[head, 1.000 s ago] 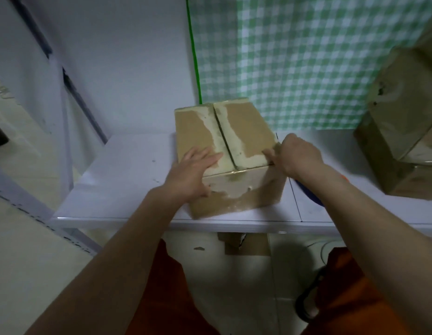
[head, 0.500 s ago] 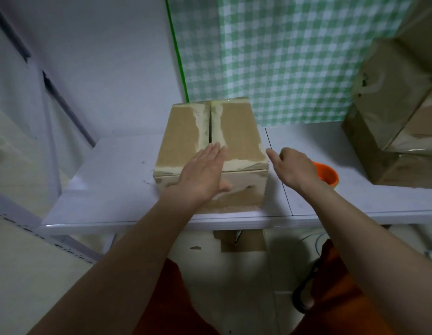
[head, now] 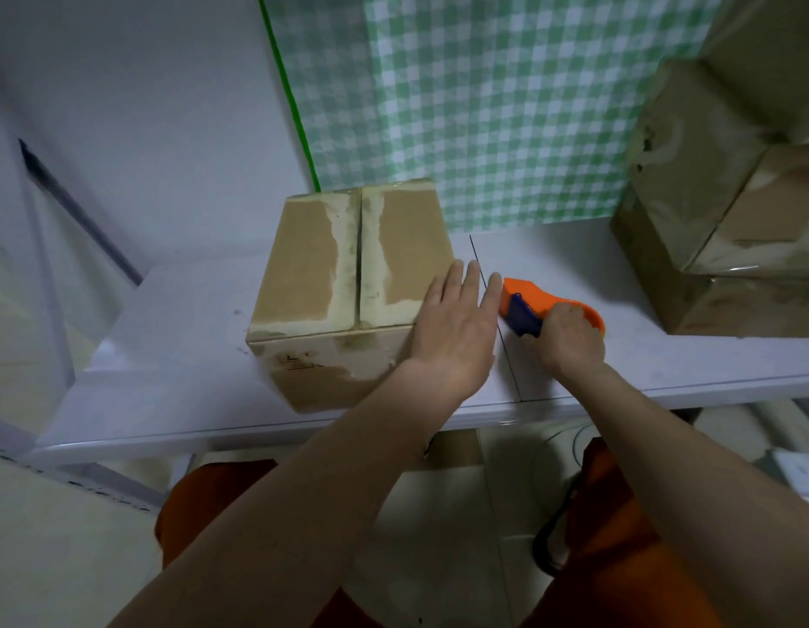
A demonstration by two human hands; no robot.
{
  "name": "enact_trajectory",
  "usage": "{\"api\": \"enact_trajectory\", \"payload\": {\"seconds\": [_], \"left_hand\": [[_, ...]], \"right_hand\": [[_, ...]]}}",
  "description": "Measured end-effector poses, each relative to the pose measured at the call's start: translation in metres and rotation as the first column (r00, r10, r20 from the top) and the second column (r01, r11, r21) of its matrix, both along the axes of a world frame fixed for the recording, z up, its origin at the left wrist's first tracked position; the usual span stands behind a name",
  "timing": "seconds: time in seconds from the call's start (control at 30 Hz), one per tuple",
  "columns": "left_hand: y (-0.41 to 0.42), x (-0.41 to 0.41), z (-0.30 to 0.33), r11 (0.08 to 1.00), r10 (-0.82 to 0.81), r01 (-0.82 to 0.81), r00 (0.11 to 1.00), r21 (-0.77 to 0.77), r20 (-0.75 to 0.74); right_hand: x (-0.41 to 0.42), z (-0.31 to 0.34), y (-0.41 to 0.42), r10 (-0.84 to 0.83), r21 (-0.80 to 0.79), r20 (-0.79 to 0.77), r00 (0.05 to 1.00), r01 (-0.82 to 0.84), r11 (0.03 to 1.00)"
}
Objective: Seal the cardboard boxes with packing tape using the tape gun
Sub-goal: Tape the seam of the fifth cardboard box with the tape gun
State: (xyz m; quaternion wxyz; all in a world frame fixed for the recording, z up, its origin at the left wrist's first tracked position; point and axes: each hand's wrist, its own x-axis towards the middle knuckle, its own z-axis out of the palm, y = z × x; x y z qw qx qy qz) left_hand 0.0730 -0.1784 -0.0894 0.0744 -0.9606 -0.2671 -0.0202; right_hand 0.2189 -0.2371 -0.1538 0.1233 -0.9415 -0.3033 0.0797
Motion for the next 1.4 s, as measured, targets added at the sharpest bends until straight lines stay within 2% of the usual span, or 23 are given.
{"api": "enact_trajectory", "payload": {"seconds": [0.07, 0.13, 0.23, 0.3, 0.37, 0.4, 0.53, 0.6, 0.7, 0.77, 0.83, 0.9, 1.03, 1.17, 1.23, 1.3, 1.4], "left_hand": [[0.001, 0.002, -0.001, 1.000, 0.003, -0.003, 1.000, 0.021, -0.020], [0.001, 0.001, -0.001, 1.000, -0.001, 0.002, 1.000, 0.024, -0.026], [-0.001, -0.003, 0.002, 0.999, -0.014, 0.015, 0.999, -0.042, 0.039], [-0.001, -0.006, 0.007, 0.976, 0.026, 0.004, 0.990, -0.220, 0.137], [0.004, -0.009, 0.022, 0.869, 0.162, -0.006, 0.948, -0.494, 0.275], [0.009, -0.011, 0.033, 0.813, 0.234, 0.008, 0.912, -0.582, 0.338], [0.040, -0.028, 0.079, 0.757, 0.387, 0.036, 0.780, -0.652, 0.492], [0.055, -0.039, 0.094, 0.670, 0.433, 0.105, 0.749, -0.735, 0.502], [0.064, -0.060, 0.103, 0.645, 0.320, 0.232, 0.783, -0.728, 0.534], [0.061, -0.077, 0.105, 0.604, 0.286, 0.339, 0.752, -0.721, 0.593], [0.056, -0.095, 0.105, 0.557, 0.340, 0.386, 0.702, -0.735, 0.626], [0.052, -0.112, 0.104, 0.538, 0.384, 0.396, 0.671, -0.745, 0.634], [0.047, -0.143, 0.099, 0.479, 0.416, 0.363, 0.708, -0.799, 0.571], [0.052, -0.167, 0.087, 0.402, 0.520, 0.322, 0.690, -0.857, 0.504], [0.057, -0.177, 0.078, 0.320, 0.593, 0.326, 0.664, -0.890, 0.456], [0.062, -0.186, 0.071, 0.165, 0.652, 0.414, 0.635, -0.895, 0.414], [0.069, -0.198, 0.060, -0.064, 0.744, 0.566, 0.576, -0.822, 0.339]], "right_hand": [[0.004, -0.006, -0.005, 0.045, -0.044, 0.029, 0.999, -0.044, 0.998], [0.008, -0.012, -0.009, 0.074, -0.014, 0.042, 0.996, -0.073, 0.997], [0.013, -0.010, -0.014, 0.053, 0.148, -0.020, 0.998, -0.050, 0.988], [0.015, 0.001, -0.017, 0.070, 0.308, -0.134, 0.989, -0.025, 0.951], [0.017, 0.020, -0.021, 0.191, 0.467, -0.217, 0.957, -0.070, 0.881], [0.018, 0.032, -0.024, 0.272, 0.529, -0.245, 0.931, -0.107, 0.842], [0.013, 0.091, -0.035, 0.596, 0.632, -0.280, 0.753, -0.323, 0.704], [0.005, 0.118, -0.036, 0.693, 0.632, -0.279, 0.665, -0.416, 0.654], [-0.009, 0.148, -0.032, 0.765, 0.598, -0.290, 0.576, -0.515, 0.614], [-0.017, 0.160, -0.028, 0.791, 0.573, -0.321, 0.521, -0.558, 0.600], [-0.025, 0.169, -0.025, 0.802, 0.529, -0.350, 0.484, -0.604, 0.596], [-0.036, 0.181, -0.024, 0.807, 0.466, -0.382, 0.451, -0.660, 0.589], [-0.068, 0.195, -0.016, 0.776, 0.324, -0.514, 0.366, -0.754, 0.571], [-0.092, 0.184, -0.001, 0.766, 0.331, -0.539, 0.351, -0.748, 0.575], [-0.099, 0.176, 0.006, 0.771, 0.361, -0.540, 0.337, -0.735, 0.574], [-0.104, 0.170, 0.012, 0.775, 0.391, -0.547, 0.317, -0.722, 0.571], [-0.109, 0.166, 0.020, 0.772, 0.411, -0.568, 0.286, -0.713, 0.567]]}}
